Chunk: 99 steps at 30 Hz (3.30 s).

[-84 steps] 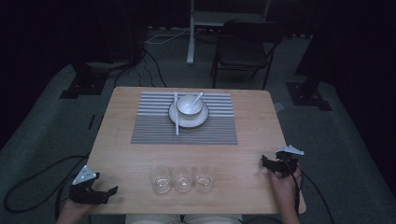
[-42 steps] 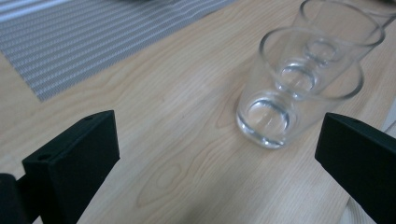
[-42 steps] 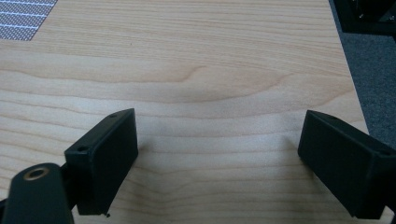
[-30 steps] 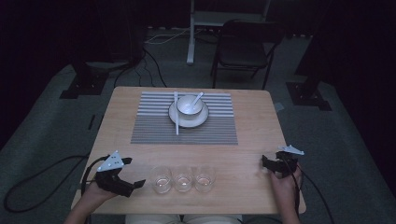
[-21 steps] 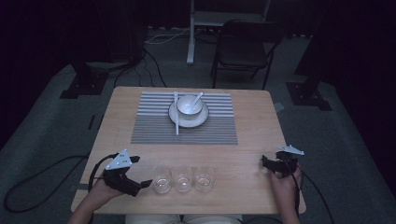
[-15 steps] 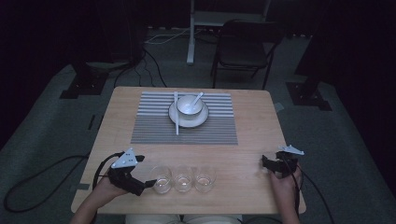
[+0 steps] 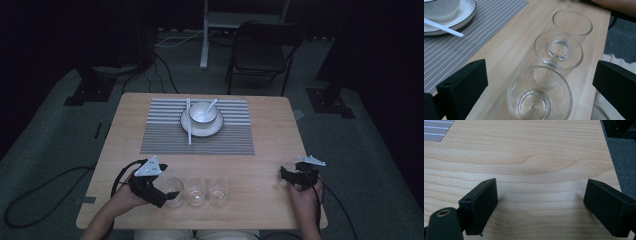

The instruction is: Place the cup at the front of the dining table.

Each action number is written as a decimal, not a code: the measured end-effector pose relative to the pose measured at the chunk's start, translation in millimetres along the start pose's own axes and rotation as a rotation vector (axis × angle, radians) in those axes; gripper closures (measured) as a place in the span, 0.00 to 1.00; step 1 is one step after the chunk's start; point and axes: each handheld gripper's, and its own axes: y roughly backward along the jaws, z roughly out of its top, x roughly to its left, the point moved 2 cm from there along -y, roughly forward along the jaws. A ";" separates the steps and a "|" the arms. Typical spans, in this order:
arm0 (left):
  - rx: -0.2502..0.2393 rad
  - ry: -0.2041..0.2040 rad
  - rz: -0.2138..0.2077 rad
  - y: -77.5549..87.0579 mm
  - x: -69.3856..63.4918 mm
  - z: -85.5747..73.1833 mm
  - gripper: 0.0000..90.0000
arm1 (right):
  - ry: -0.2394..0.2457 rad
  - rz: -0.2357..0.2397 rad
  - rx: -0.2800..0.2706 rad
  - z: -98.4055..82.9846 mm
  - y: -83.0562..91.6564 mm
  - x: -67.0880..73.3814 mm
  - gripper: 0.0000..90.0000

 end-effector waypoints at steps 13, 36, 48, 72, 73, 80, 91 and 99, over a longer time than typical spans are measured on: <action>0.028 -0.060 -0.039 -17.2 -8.4 28.1 0.00 | 0.000 0.000 0.000 0.0 0.0 0.0 0.13; 0.145 -0.165 -0.125 -75.4 -35.4 63.5 0.00 | 0.000 0.000 0.000 0.0 0.0 0.0 0.13; 0.236 -0.194 -0.122 -108.7 -47.3 76.8 0.00 | 0.000 0.000 0.000 0.0 0.0 0.0 0.13; 0.406 -0.266 -0.073 -145.8 -58.4 77.7 0.19 | 0.000 0.002 0.000 0.1 -0.1 -0.2 0.13; 0.407 -0.265 -0.070 -145.7 -58.7 78.0 0.19 | 0.000 0.002 0.000 0.1 -0.1 -0.2 0.13; 0.419 -0.272 -0.068 -146.4 -59.0 79.7 0.19 | 0.001 0.002 0.000 0.1 -0.1 -0.2 0.13; 0.404 -0.256 -0.065 -152.4 -54.3 84.7 0.19 | 0.000 0.002 0.000 0.1 -0.1 -0.2 0.13; 0.399 -0.266 -0.048 -156.1 -52.7 90.9 0.19 | 0.000 0.002 0.000 0.1 -0.1 -0.2 0.13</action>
